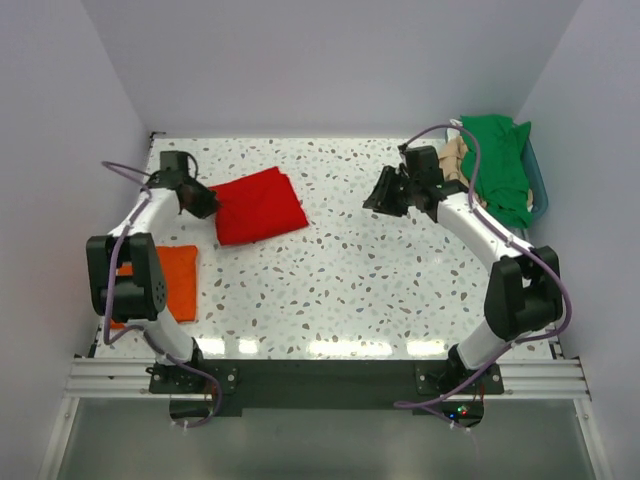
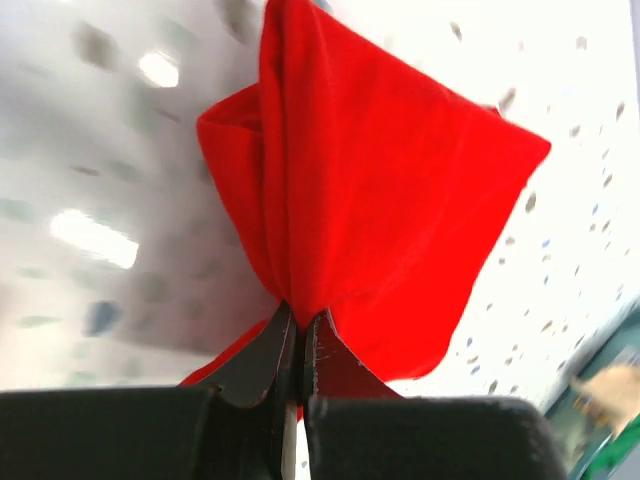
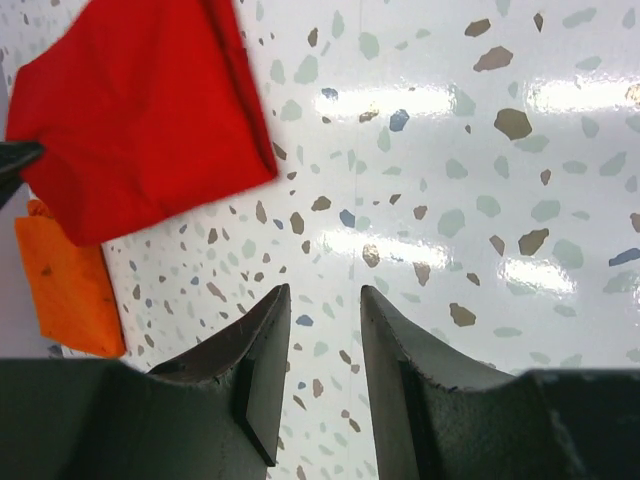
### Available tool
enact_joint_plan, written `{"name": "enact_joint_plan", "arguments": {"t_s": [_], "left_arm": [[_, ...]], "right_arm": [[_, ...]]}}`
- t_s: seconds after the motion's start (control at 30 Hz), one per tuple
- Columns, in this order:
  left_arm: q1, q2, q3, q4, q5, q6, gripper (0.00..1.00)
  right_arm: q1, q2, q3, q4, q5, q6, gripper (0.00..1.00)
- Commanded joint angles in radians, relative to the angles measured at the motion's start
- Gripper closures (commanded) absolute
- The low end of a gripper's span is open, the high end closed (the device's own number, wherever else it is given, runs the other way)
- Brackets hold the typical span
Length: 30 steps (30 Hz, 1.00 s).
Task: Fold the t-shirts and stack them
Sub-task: Neatly place the folded tshirt to the corner
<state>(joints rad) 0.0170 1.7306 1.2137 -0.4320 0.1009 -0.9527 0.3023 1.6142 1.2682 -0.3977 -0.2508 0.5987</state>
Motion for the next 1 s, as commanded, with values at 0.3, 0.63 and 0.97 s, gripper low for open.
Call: {"name": "enact_joint_plan", "arguments": {"t_s": [0.3, 0.63, 0.97], "left_arm": [[0.339, -0.226, 0.053, -0.212, -0.098, 0.020, 1.00], [0.357, -0.361, 0.076, -0.295, -0.291, 0.075, 1.00], [0.363, -0.434, 0.073, -0.312, -0.339, 0.144, 1.00]], "right_arm": [[0.037, -0.073, -0.020, 0.002, 0.012, -0.023, 0.62], [0.050, -0.099, -0.027, -0.015, 0.008, -0.036, 0.62], [0.054, -0.146, -0.056, -0.036, 0.005, -0.046, 0.62]]}}
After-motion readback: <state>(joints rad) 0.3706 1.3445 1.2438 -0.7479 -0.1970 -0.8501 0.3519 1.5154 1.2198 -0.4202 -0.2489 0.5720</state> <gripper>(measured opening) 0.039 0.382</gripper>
